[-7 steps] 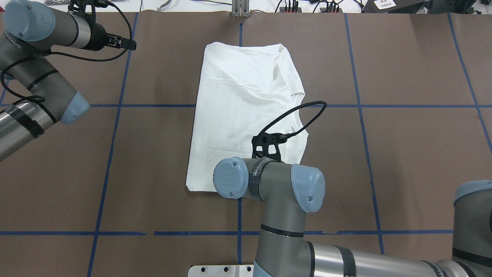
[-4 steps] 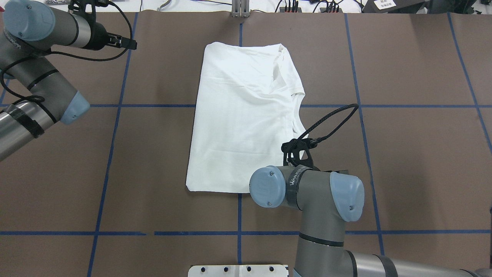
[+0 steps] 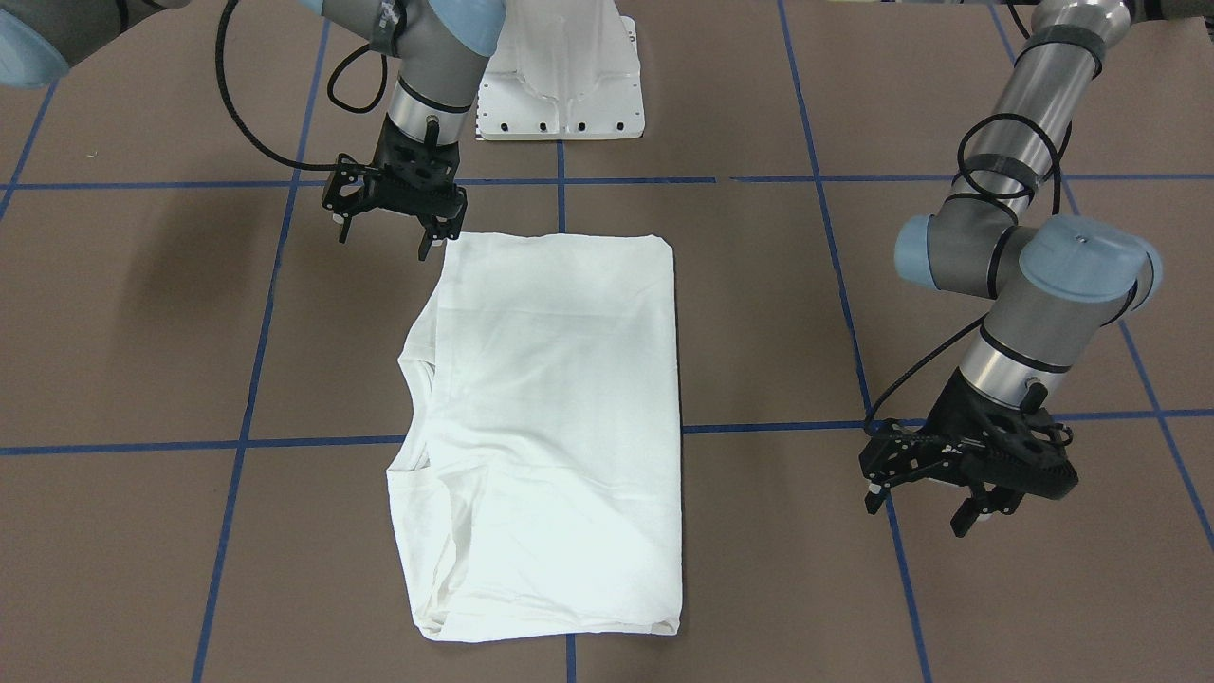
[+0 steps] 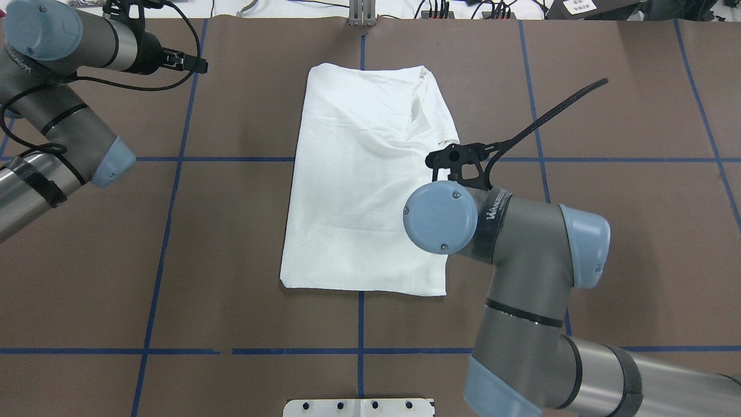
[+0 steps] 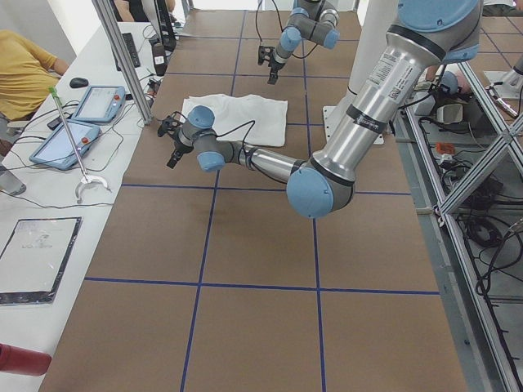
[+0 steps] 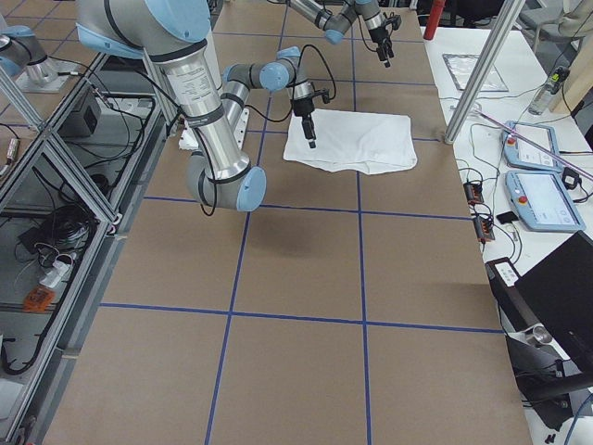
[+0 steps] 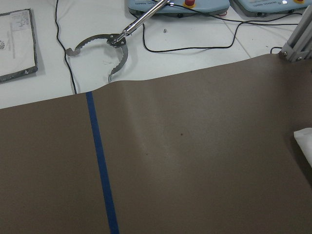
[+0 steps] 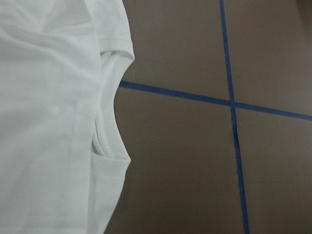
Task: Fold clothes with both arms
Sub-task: 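Move the right gripper up the shirt side edge and raise it away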
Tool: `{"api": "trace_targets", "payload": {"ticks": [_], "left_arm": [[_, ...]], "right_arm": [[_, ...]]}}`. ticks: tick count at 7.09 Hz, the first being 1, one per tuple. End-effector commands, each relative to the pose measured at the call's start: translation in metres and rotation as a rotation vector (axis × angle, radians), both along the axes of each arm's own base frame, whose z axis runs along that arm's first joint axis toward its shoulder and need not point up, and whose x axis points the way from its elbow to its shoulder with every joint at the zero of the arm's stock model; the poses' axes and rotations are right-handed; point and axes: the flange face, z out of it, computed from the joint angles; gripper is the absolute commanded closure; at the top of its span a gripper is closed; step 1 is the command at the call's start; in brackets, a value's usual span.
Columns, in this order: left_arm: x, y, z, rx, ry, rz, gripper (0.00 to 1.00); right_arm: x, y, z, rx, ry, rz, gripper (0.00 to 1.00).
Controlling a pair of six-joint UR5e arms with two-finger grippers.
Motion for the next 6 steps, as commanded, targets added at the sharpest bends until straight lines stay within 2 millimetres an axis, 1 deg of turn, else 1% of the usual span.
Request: {"api": "trace_targets", "payload": {"ticks": [1,2,3,4,5,6], "left_arm": [[-0.003,0.005,-0.003,0.008,0.007,-0.002,0.0],[-0.003,0.005,-0.005,0.01,0.009,-0.004,0.0],[-0.005,0.009,-0.008,0.009,0.021,-0.009,0.0],[-0.009,0.014,-0.012,0.013,0.032,-0.015,0.0],[-0.014,0.021,-0.014,0.016,0.042,-0.022,0.0],[-0.015,0.022,-0.016,0.019,0.045,-0.024,0.0]], "right_arm": [[0.009,-0.08,-0.001,0.057,-0.165,0.079,0.0],[-0.015,-0.129,-0.005,0.079,-0.199,0.12,0.0],[-0.037,-0.175,-0.002,0.077,-0.217,0.152,0.0],[-0.049,-0.208,0.02,0.084,-0.235,0.173,0.0],[-0.059,-0.23,0.053,0.103,-0.261,0.185,0.0],[-0.07,-0.24,0.07,0.112,-0.275,0.188,0.0]]}}
